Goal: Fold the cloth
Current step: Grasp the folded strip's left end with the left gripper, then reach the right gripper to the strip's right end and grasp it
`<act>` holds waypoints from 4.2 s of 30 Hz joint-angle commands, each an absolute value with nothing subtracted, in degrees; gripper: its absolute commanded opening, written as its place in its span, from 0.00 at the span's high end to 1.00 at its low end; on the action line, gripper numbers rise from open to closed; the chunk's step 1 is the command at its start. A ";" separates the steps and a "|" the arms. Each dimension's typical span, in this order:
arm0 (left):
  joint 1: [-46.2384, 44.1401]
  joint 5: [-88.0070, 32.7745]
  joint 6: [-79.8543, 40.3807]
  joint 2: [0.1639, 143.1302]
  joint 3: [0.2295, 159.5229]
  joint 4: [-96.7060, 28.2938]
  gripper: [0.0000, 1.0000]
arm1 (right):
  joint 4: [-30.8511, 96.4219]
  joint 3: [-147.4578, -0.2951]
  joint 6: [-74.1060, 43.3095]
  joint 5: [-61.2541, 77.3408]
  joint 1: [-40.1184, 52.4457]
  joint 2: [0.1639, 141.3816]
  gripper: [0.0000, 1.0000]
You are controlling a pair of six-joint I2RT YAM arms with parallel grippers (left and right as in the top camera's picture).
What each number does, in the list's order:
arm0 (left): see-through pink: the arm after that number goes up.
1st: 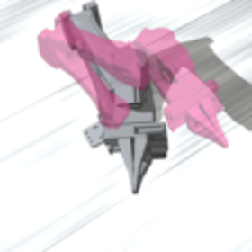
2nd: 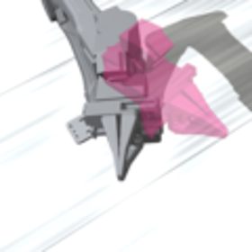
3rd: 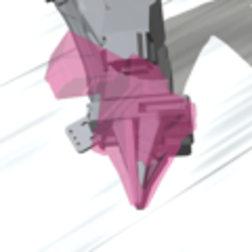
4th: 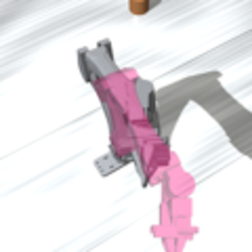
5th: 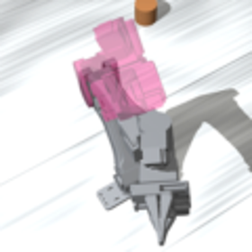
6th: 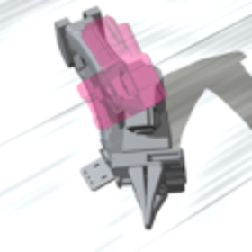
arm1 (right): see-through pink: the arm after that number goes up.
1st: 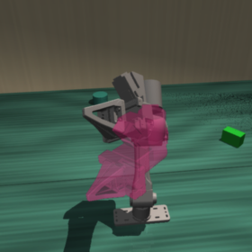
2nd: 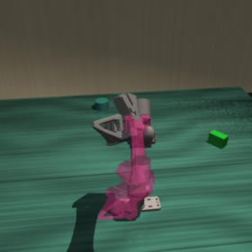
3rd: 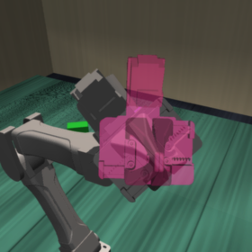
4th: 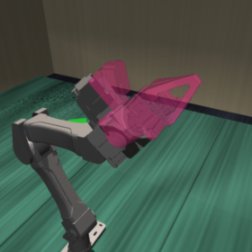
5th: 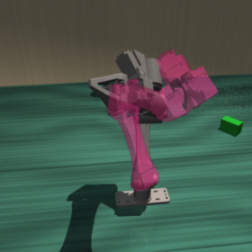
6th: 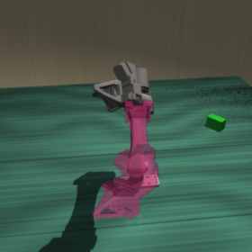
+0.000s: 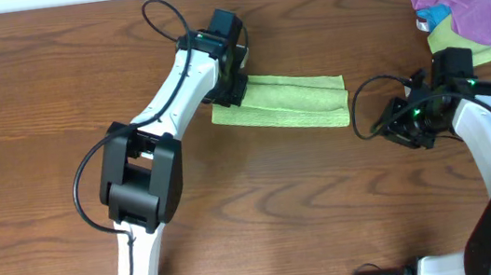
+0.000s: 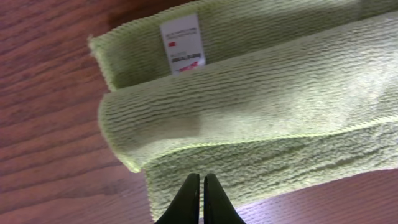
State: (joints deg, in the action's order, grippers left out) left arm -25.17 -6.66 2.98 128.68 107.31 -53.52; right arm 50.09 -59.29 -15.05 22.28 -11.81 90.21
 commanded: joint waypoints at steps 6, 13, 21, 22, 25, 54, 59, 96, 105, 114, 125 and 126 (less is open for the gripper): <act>-25.56 -5.37 2.76 126.58 107.92 -50.92 0.94 | 50.22 -58.98 -14.48 22.31 -11.92 89.47 0.92; -25.54 -1.45 3.90 126.72 107.92 -46.22 0.94 | 50.54 -58.98 -14.50 22.55 -11.92 89.47 0.98; -25.56 -1.50 5.39 128.38 107.90 -47.62 0.94 | 49.74 -58.98 -14.52 23.22 -11.92 89.47 0.43; -25.56 -1.50 5.39 128.38 107.90 -47.88 0.94 | 49.50 -58.98 -14.55 23.44 -11.92 89.47 0.35; -25.54 -1.52 5.61 128.38 107.90 -48.77 0.94 | 48.51 -58.98 -14.63 24.58 -11.92 89.47 0.18; -24.47 -0.80 6.02 133.78 105.54 -50.37 0.94 | 48.93 -58.98 -14.94 25.93 -11.92 89.47 0.15; -22.39 -0.43 4.64 133.78 101.67 -51.62 0.94 | 49.34 -58.98 -14.94 25.93 -11.92 89.47 0.15; -20.27 -4.54 1.30 133.60 101.25 -58.17 0.94 | 19.88 -61.60 -22.26 50.26 -8.64 109.32 0.22; -20.29 -6.02 1.32 133.60 101.25 -57.80 0.94 | 20.34 -64.66 -21.69 53.84 -8.16 112.95 0.26; -20.27 -6.04 1.32 133.60 101.25 -57.36 0.94 | 26.46 -64.66 -17.67 50.35 -8.14 114.39 0.28; -20.32 -7.53 1.48 133.60 101.25 -56.64 0.94 | 24.40 -64.66 -18.46 49.56 -7.16 118.43 0.29; -20.32 -7.53 1.56 133.60 101.25 -56.64 0.94 | 23.64 -64.66 -18.70 49.91 -6.90 119.26 0.29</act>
